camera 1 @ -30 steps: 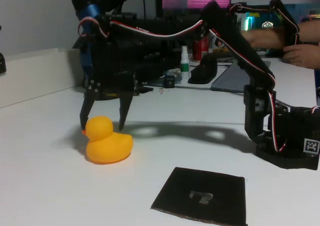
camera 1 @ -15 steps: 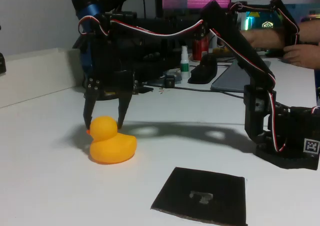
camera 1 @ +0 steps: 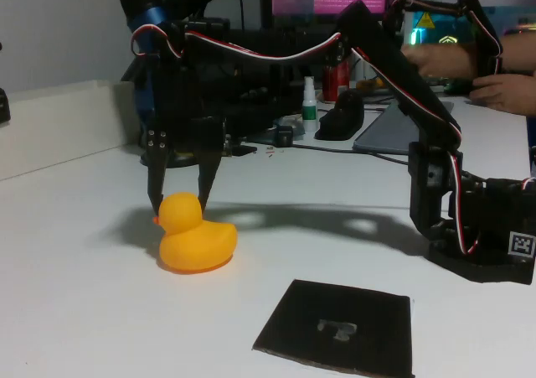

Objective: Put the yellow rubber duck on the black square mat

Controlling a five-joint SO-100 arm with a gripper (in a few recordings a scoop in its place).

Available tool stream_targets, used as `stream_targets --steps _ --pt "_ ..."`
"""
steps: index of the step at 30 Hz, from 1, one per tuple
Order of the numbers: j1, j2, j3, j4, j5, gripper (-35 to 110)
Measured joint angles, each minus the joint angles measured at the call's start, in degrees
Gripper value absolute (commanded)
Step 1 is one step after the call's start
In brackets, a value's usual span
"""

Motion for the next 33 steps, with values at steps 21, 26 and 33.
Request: stream_targets --steps 21,26,33 --pt "-16.5 18.5 0.4 9.1 0.0 9" --pt "-25.8 18.5 0.4 12.3 0.0 9" --pt "-31.7 18.5 4.6 12.3 -0.2 9"
